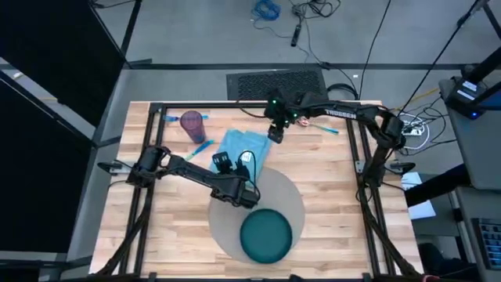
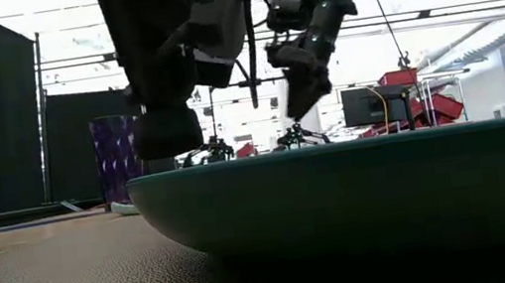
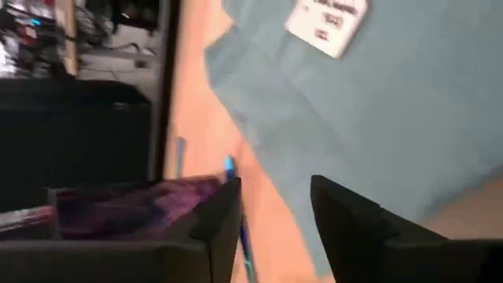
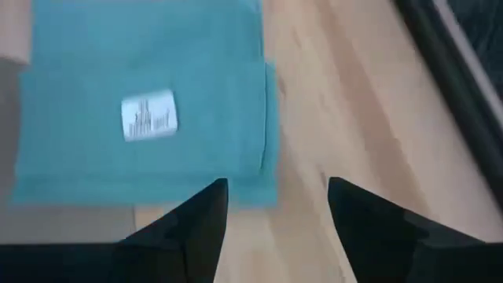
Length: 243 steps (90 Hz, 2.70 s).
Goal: Set table place
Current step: Fold the blue napkin
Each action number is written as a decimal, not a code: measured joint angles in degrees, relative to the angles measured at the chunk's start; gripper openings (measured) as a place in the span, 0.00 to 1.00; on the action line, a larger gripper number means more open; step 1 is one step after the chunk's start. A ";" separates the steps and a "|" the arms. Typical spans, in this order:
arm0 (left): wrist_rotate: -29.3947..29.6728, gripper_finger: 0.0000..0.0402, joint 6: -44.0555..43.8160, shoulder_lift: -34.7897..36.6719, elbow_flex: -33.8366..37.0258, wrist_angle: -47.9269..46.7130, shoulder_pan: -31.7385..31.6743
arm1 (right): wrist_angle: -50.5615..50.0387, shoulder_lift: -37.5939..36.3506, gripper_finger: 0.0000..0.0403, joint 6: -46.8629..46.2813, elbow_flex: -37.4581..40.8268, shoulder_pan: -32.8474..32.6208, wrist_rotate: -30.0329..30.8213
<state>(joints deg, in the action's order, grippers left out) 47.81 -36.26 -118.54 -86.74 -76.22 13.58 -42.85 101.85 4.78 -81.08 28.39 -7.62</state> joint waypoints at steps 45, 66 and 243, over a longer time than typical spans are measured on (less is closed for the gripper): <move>-8.53 0.35 24.71 0.00 -0.02 32.04 1.60 | 7.91 0.38 0.49 -0.23 8.61 0.50 -4.64; -11.46 0.35 27.58 0.00 -0.02 35.25 -0.12 | 4.02 0.36 0.49 8.21 8.61 0.41 -4.50; -20.63 0.35 27.53 -2.86 -0.92 34.55 -3.11 | -0.81 0.36 0.49 9.90 8.61 1.69 -4.45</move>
<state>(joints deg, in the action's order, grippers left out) 27.17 -8.72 -121.40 -87.66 -41.67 10.47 -43.67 102.21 14.68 -72.47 30.09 -12.08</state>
